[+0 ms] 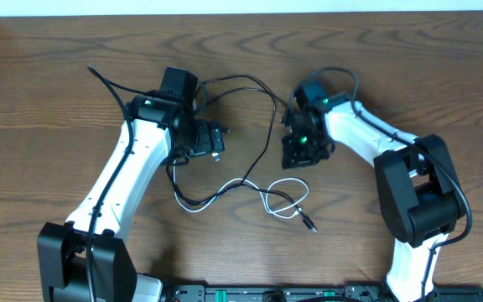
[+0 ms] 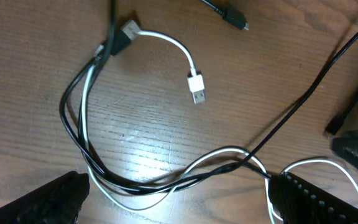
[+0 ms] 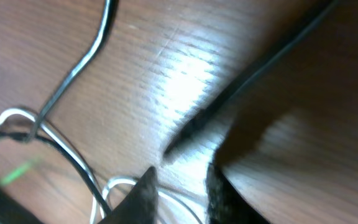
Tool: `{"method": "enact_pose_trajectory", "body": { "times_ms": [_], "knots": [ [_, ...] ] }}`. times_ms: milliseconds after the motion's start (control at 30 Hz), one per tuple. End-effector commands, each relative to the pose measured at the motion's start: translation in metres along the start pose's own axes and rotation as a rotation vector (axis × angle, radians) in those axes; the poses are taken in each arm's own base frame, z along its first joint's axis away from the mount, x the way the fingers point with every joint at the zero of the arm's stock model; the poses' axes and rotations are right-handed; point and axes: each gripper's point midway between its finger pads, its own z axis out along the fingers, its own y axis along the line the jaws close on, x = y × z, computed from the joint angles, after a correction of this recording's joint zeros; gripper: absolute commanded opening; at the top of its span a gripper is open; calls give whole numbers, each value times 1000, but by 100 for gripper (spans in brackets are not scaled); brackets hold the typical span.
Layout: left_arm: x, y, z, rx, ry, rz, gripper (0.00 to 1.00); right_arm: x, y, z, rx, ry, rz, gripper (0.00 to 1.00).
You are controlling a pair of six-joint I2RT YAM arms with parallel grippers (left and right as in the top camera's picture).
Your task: Untangle cables
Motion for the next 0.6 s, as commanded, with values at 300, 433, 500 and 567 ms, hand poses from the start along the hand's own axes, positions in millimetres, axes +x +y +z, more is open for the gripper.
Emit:
{"method": "enact_pose_trajectory", "body": {
  "times_ms": [300,433,500,567],
  "knots": [
    [0,1,1,-2,8,-10,98,-23,13,-77,46,-93,-36,50],
    [0,1,1,-2,8,-10,98,-7,16,-73,46,-32,-27,77],
    [0,1,1,-2,8,-10,98,2,19,-69,45,0,-26,99],
    [0,1,1,-2,8,-10,98,11,23,-62,34,33,-23,99]
  ]
}}
